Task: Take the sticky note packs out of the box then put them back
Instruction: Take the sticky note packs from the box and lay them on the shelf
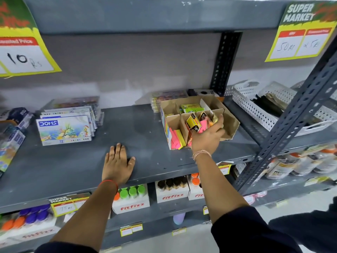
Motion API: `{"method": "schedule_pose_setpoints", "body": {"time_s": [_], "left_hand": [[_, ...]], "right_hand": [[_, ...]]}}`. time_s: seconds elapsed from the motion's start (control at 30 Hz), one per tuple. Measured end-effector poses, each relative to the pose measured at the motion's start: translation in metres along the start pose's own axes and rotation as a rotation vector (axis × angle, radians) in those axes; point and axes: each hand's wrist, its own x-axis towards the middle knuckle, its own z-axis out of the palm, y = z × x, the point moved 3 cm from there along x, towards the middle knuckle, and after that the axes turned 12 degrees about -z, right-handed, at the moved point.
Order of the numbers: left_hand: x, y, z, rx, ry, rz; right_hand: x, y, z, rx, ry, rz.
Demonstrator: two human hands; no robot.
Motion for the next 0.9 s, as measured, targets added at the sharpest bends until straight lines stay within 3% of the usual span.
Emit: {"method": "schedule_pose_setpoints", "body": {"time_s": [0.13,0.4,0.6,0.77,0.83,0.9], "left_hand": [[0.001,-0.001,0.002,0.007,-0.005,-0.001],[0.002,0.000,0.002,0.041,0.000,-0.002],[-0.001,0.000,0.000,0.024,-0.021,-0.001],[0.002,-0.002,-0.001,-0.016,-0.038,0.008],[0.004,-0.006,-0.005,-0.050,-0.026,0.016],[0.006,-0.016,-0.008,-0.036,-0.005,0.027]], "right_hand": [[-0.006,-0.007,0.008,0.033,-0.035,-0.143],[0.003,0.007,0.008,0.143,-0.101,-0.015],[0.006,0.010,-0.003,0.159,0.020,0.051],[0.010,-0.027,-0.024,0.347,0.182,-0.091],[0.011,-0.055,-0.028,0.478,0.142,-0.180],[0.015,-0.079,-0.022,0.539,-0.017,-0.213]]}}
